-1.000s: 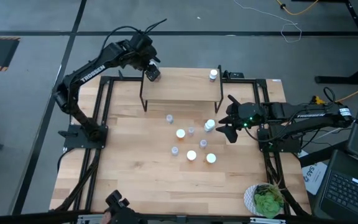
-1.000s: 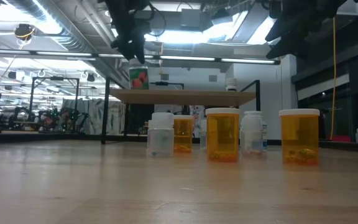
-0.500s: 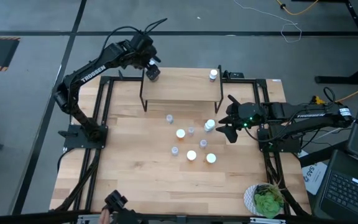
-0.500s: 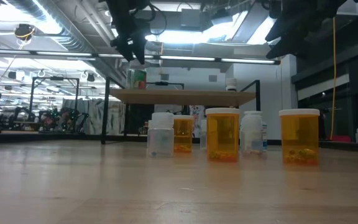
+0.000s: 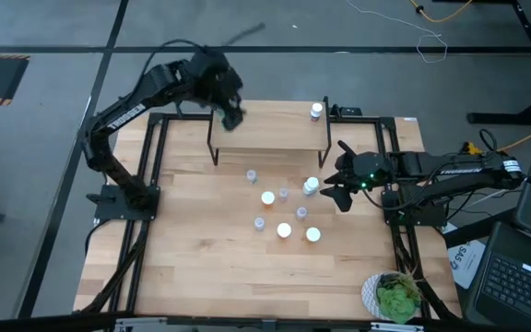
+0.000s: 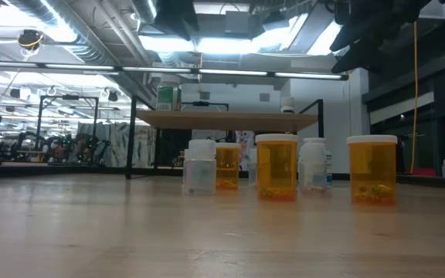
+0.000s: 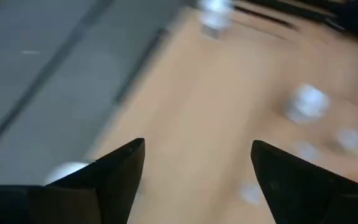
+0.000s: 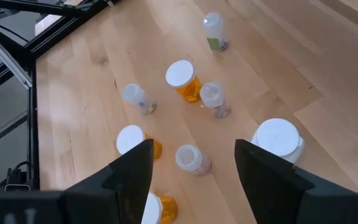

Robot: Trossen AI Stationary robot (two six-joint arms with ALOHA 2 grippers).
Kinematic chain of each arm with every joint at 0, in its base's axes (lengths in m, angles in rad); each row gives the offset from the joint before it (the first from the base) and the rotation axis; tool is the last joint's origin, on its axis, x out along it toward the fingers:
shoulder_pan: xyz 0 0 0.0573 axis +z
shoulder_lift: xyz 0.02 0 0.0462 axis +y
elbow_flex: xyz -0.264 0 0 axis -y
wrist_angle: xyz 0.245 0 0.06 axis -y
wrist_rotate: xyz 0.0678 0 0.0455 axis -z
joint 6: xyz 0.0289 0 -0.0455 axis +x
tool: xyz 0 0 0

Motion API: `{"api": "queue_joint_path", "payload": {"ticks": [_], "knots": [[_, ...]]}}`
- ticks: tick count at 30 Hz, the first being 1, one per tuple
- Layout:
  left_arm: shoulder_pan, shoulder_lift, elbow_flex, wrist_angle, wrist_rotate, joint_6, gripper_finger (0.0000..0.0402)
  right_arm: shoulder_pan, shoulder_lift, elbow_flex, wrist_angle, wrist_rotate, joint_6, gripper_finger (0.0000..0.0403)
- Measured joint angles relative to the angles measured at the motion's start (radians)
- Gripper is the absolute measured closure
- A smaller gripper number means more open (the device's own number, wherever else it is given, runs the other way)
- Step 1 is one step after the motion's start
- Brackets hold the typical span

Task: Pick and place medicine bottles onto shelf by color
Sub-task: Put the blue pill bottle on the shelf

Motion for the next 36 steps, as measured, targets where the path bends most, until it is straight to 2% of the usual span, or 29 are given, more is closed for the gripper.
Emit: {"api": "queue_joint_path", "payload": {"ticks": [6, 11, 14, 19, 23, 28, 31, 36], "knots": [[-0.171, 0.0, 0.004, -0.302, 0.039, 0.001, 0.0113, 0.003, 0.057, 0.0, 0.005, 0.007, -0.056, 0.0177], [-0.295, 0.002, -0.015, -0.499, -0.036, -0.084, 0.0113, 0.01, 0.151, 0.0, 0.037, 0.008, -0.137, 0.0177], [-0.355, -0.011, -0.046, -0.489, -0.063, -0.146, 0.0113, 0.01, 0.203, 0.0, 0.048, 0.042, -0.133, 0.0177], [-0.435, -0.093, -0.12, -0.494, -0.09, -0.178, 0.0113, -0.011, 0.261, 0.002, 0.048, 0.189, -0.012, 0.0177], [-0.474, -0.148, -0.215, -0.478, -0.168, -0.232, 0.0113, -0.036, 0.3, 0.046, -0.001, 0.215, 0.064, 0.0177], [-0.483, -0.223, -0.342, -0.475, -0.213, -0.317, 0.0113, -0.043, 0.38, 0.135, -0.023, 0.216, 0.077, 0.0177], [-0.482, -0.246, -0.401, -0.463, -0.22, -0.352, 0.0113, -0.043, 0.447, 0.212, -0.123, 0.227, 0.124, 0.0177], [-0.482, -0.28, -0.477, -0.442, -0.219, -0.369, 0.0113, -0.043, 0.569, 0.343, -0.391, 0.281, 0.229, 0.0177]]}}
